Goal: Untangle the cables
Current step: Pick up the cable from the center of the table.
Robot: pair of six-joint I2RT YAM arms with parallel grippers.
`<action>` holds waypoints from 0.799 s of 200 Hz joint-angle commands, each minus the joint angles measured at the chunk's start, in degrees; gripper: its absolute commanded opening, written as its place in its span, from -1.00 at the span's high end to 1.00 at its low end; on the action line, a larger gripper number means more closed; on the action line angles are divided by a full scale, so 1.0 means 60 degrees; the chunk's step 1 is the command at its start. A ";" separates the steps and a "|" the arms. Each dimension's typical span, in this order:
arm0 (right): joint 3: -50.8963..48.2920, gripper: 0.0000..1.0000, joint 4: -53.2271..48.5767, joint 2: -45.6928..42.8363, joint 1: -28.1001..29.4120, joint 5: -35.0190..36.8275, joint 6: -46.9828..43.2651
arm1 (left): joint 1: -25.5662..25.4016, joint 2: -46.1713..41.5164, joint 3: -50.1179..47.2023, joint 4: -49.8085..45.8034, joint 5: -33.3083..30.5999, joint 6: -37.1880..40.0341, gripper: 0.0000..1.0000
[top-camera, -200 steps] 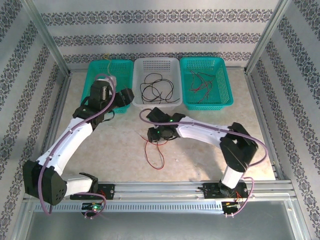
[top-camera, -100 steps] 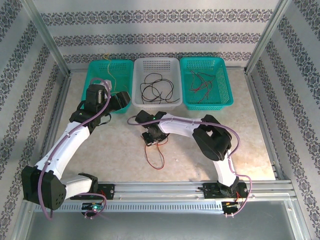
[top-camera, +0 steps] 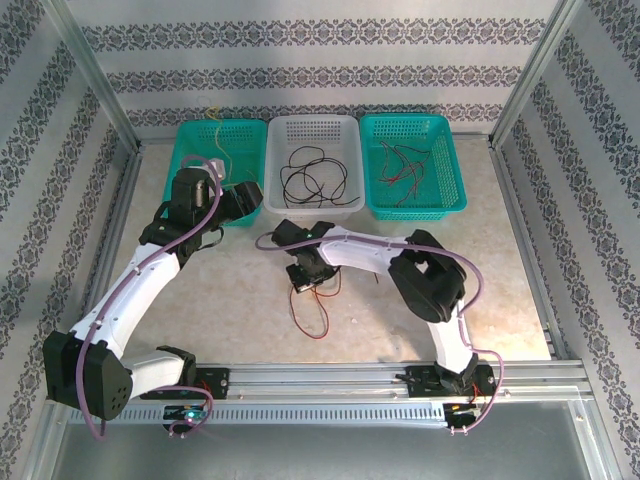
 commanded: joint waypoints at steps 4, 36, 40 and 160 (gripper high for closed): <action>-0.0141 1.00 0.0348 -0.1764 -0.0012 0.0420 -0.0014 | 0.0067 0.0056 -0.0082 0.0979 0.0687 -0.0395 -0.36; -0.0272 1.00 0.0737 -0.3504 -0.0167 0.0661 -0.0003 | 0.0061 0.0152 -0.0208 0.2426 0.2059 -0.0976 -0.23; -0.0300 1.00 0.0805 -0.3732 -0.0220 0.0663 0.0029 | 0.0037 0.0141 -0.0262 0.2727 0.2300 -0.1071 -0.22; -0.1431 1.00 0.4277 -0.8573 -0.2570 -0.1852 0.2032 | -0.2285 0.1393 0.0057 0.8344 0.5074 -0.2499 -0.23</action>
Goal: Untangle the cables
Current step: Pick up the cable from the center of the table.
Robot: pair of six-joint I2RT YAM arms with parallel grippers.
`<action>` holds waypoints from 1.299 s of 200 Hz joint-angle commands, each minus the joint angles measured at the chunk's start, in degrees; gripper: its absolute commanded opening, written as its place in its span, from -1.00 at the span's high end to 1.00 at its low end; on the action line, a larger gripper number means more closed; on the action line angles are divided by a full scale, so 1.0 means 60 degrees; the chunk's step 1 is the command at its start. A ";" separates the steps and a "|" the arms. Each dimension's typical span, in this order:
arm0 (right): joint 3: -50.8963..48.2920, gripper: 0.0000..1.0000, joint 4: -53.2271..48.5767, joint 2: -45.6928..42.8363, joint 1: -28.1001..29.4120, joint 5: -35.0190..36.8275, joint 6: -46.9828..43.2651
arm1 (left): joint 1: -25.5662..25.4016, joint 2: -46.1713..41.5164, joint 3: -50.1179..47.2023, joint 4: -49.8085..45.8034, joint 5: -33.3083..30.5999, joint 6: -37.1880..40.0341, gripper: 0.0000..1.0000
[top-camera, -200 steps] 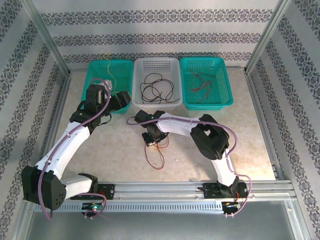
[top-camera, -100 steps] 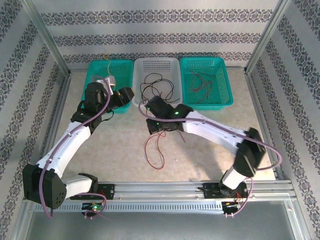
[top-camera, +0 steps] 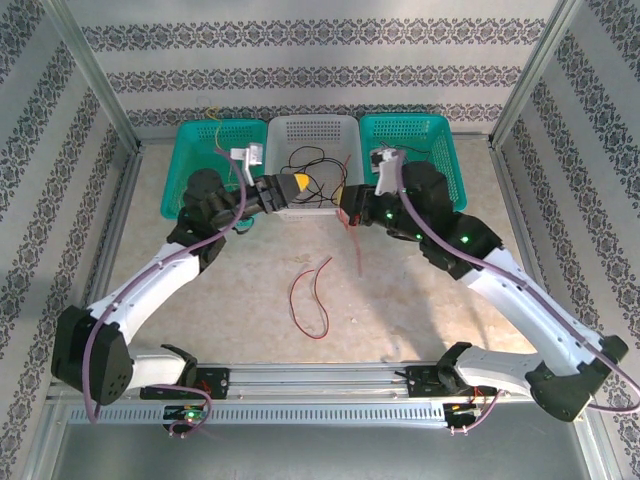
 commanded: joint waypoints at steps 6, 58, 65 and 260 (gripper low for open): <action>-0.0163 1.00 0.1141 -0.0458 -0.0368 -0.0802 0.0685 | -0.0724 0.0500 0.0722 0.1213 0.0759 -0.0119 -0.24; 0.0102 1.00 0.1451 -0.0780 -0.0817 -0.1295 0.0938 | -0.1477 0.0837 0.1433 0.1076 0.1188 0.0499 -0.66; 0.0119 1.00 0.1447 -0.0803 -0.0842 -0.1302 0.0938 | -0.1537 0.0864 0.1470 0.1102 0.1267 0.0524 -0.69; -0.0377 1.00 0.2567 -0.1134 -0.1165 -0.1573 0.1432 | -0.2465 0.1785 0.1658 0.1610 0.1442 0.0183 0.66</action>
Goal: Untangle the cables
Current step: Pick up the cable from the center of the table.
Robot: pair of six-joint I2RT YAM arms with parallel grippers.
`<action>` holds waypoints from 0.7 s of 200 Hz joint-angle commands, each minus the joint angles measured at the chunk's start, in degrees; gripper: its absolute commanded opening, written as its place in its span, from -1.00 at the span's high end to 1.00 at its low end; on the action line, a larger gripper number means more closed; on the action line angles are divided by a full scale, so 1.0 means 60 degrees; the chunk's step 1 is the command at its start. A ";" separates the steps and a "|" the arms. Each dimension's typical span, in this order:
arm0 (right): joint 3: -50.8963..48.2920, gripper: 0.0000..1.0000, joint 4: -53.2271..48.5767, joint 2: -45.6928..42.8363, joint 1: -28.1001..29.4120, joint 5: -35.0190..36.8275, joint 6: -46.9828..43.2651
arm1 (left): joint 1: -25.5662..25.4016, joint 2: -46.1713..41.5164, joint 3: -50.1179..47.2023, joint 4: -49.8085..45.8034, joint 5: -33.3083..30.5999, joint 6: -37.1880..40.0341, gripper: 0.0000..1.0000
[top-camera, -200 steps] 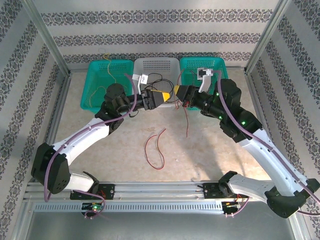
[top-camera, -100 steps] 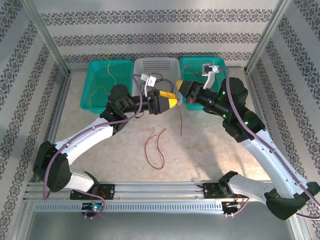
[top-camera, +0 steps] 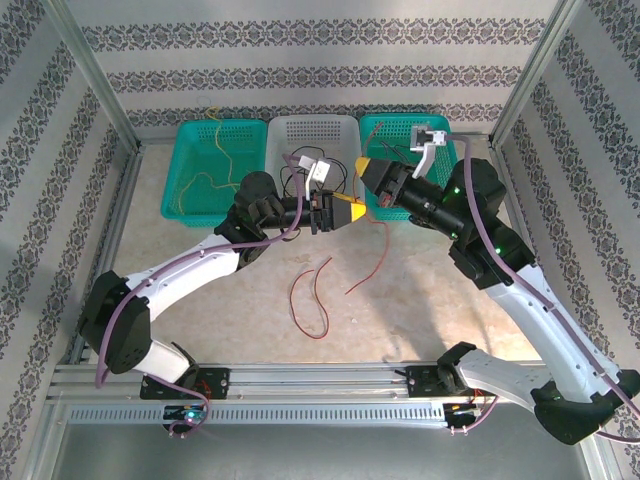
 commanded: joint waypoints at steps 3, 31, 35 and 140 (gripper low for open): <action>-0.0226 1.00 0.0341 -0.0164 -0.0123 -0.0077 0.0100 | -0.0127 0.0043 0.0277 0.0557 0.0116 -0.0091 0.70; -0.0430 1.00 0.0321 -0.0330 -0.0133 0.0065 0.0066 | -0.0112 0.0178 0.0354 0.0616 0.0003 -0.0250 1.00; -0.0455 1.00 0.0326 -0.0360 -0.0130 0.0074 0.0060 | -0.0112 0.0207 0.0350 0.0695 -0.0016 -0.0315 1.00; -0.1538 -0.13 -0.2589 -0.1272 -0.0278 0.1324 -0.0788 | 0.1190 0.0849 -0.0149 0.3511 0.0002 -0.2791 1.00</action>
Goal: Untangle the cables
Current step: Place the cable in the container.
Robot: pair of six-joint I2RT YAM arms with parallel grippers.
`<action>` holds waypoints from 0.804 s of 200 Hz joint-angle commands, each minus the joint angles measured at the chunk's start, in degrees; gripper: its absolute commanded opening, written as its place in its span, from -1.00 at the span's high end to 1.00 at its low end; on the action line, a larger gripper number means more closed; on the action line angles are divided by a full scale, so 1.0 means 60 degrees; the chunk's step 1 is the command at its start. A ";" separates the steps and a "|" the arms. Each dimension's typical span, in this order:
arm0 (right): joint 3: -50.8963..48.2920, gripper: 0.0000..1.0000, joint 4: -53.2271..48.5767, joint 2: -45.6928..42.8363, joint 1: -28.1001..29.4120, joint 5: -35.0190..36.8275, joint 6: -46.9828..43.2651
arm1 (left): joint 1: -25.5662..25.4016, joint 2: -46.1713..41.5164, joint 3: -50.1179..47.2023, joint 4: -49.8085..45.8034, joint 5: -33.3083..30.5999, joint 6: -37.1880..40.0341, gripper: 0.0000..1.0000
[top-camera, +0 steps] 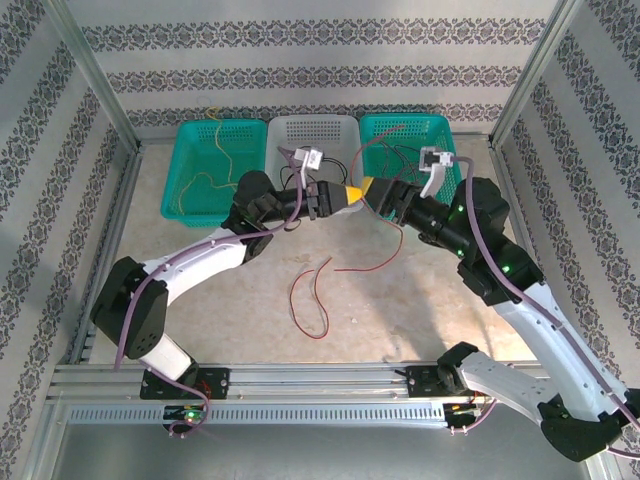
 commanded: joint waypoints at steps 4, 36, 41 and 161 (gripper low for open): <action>-0.0363 -0.13 -0.1412 -0.0122 -0.0133 0.0598 -0.0439 | 0.0407 -0.0148 -0.0034 0.0852 0.0077 -0.0403 1.00; -0.0672 -0.16 -0.2037 -0.0147 -0.0154 0.0615 -0.0769 | 0.0635 -0.0564 0.0269 -0.0313 0.0097 0.0372 1.00; -0.0673 -0.16 -0.2119 -0.0112 -0.0146 0.0602 -0.0829 | 0.0686 -0.0598 0.0321 -0.0448 0.0105 0.0432 1.00; -0.0515 -0.28 -0.1934 0.0165 -0.0102 0.0355 -0.1491 | 0.1296 -0.0608 0.1077 0.0357 0.0354 -0.0840 1.00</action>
